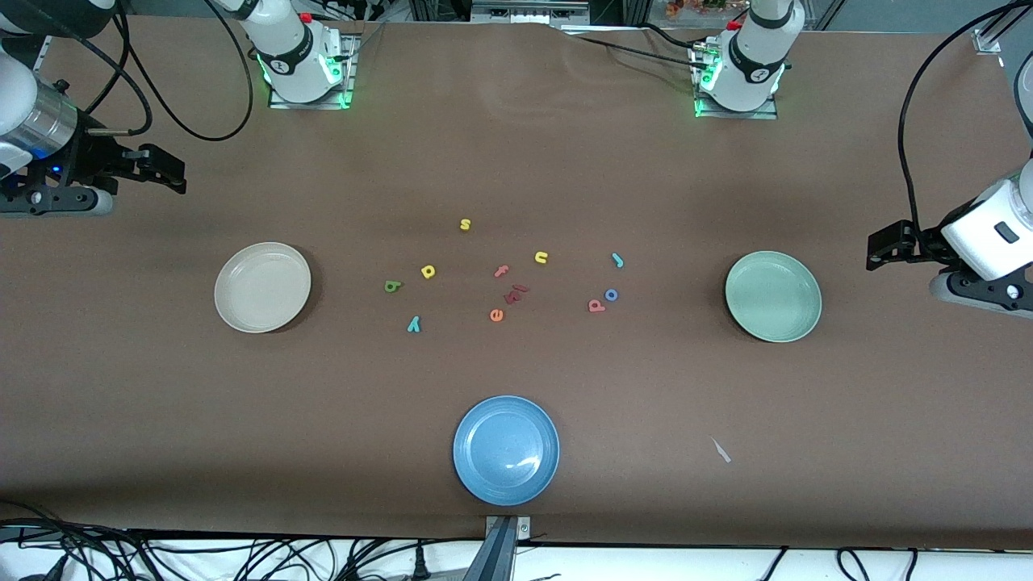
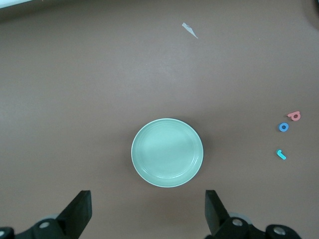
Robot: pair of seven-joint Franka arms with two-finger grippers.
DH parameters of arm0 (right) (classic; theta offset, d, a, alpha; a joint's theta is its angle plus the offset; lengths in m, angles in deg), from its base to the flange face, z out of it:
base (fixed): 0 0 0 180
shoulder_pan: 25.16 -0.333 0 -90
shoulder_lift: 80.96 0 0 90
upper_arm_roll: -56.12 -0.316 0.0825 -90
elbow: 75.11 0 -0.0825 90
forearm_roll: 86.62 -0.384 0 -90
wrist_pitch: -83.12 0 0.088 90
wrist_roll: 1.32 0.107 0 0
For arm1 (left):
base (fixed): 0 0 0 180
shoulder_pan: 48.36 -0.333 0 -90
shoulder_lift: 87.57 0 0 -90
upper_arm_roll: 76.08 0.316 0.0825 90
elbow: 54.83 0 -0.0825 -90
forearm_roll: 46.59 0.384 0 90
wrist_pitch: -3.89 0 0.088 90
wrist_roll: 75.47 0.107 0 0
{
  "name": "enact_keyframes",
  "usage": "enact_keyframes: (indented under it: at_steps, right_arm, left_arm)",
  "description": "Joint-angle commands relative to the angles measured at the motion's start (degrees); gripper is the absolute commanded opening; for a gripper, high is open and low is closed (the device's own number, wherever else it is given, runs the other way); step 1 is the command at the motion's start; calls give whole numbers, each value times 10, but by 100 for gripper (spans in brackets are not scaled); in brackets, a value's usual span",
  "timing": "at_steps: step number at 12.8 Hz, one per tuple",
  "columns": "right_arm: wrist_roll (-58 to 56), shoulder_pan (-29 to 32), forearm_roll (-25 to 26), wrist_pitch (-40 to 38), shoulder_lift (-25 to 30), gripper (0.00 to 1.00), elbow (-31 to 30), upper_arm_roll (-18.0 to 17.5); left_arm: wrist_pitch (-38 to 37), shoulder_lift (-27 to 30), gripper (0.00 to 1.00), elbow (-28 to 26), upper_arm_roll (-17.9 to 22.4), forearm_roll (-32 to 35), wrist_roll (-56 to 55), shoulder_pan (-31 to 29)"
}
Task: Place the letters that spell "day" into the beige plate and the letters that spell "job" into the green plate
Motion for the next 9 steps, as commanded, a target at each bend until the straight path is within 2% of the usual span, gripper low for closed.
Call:
enact_keyframes:
  at_steps: [1,9]
  right_arm:
    - [0,2,-7,-6,-2,100,5,-2]
    - [1,0,-7,-10,-5,100,4,-5]
  left_arm:
    - [-1,0,100,2,2,-14,0,2]
    - [-2,0,100,2,3,-14,0,10]
